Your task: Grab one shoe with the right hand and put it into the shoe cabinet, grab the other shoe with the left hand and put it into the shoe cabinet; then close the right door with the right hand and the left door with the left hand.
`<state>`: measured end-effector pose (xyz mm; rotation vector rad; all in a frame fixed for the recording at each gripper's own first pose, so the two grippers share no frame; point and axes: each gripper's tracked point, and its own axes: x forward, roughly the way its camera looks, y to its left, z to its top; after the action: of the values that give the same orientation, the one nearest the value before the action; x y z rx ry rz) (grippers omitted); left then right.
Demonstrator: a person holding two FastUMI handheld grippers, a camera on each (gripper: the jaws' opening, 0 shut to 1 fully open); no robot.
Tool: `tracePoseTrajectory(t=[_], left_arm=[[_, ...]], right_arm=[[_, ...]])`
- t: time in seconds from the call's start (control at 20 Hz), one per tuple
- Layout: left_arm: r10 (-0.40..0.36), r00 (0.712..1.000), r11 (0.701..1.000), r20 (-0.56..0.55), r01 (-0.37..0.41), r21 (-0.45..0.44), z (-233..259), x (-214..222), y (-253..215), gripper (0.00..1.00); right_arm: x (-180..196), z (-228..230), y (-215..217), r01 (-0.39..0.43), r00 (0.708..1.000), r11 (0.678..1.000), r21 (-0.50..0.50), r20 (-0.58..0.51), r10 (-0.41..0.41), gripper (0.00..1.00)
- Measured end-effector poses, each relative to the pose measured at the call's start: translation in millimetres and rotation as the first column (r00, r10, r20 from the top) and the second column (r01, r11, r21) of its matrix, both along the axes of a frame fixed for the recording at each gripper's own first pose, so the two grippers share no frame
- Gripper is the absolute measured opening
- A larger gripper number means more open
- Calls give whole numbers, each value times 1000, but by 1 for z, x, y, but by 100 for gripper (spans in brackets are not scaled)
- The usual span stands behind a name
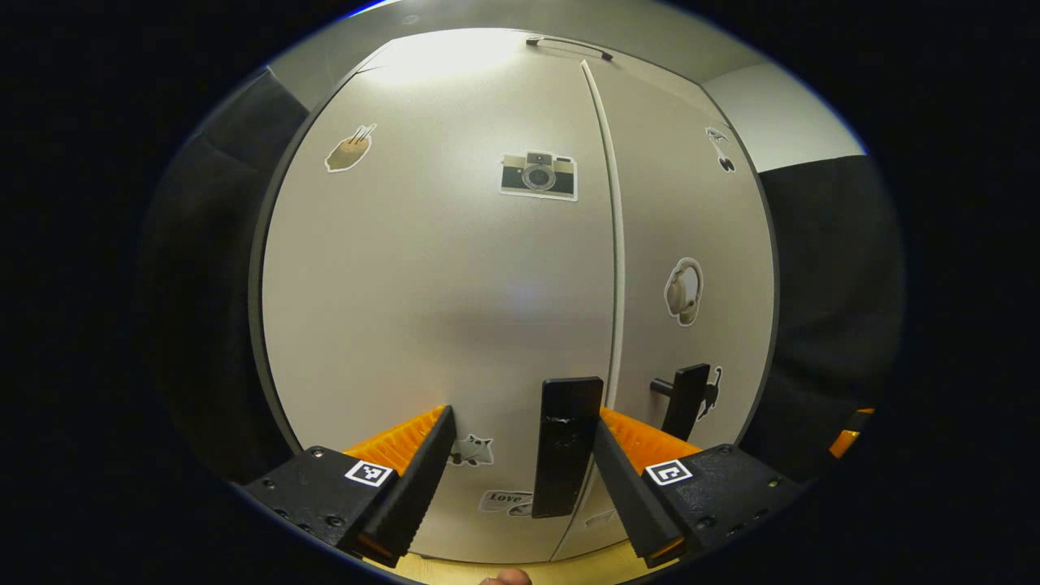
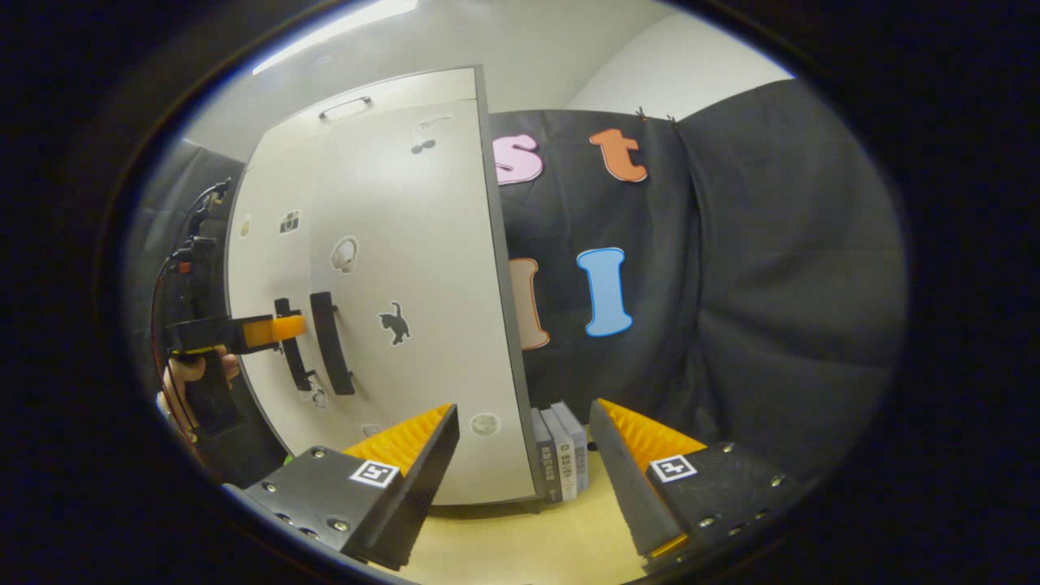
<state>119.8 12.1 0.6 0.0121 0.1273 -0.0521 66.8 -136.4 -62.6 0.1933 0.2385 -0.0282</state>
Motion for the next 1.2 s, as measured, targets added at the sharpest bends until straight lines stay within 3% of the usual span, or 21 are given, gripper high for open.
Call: tracePoseTrajectory(t=[0.15,0.2,0.4,0.45,0.7,0.9,1.2], left_arm=[[-19,999,1000,37,19,3,22,-17,-11,95],[-24,999,1000,45,24,11,28,-25,-15,95],[-47,996,999,78,47,5,55,-66,-26,95],[-46,996,999,83,46,4,60,-76,-26,91],[-2,996,1000,90,1,16,79,-128,-12,94],[46,995,998,89,-48,28,88,-167,3,94],[99,992,995,76,-101,16,89,-205,18,94]], right_arm=[[-2,24,11,-22,999,1000,6,31,22,93],[-3,35,16,-32,999,999,4,44,31,100],[-5,78,37,-93,989,996,-6,112,93,96],[-6,86,43,-107,987,994,-8,124,107,94],[-17,111,72,-174,975,985,19,143,169,97],[-30,128,85,-190,972,981,31,145,183,93],[-45,144,104,-222,964,975,24,154,216,96]])
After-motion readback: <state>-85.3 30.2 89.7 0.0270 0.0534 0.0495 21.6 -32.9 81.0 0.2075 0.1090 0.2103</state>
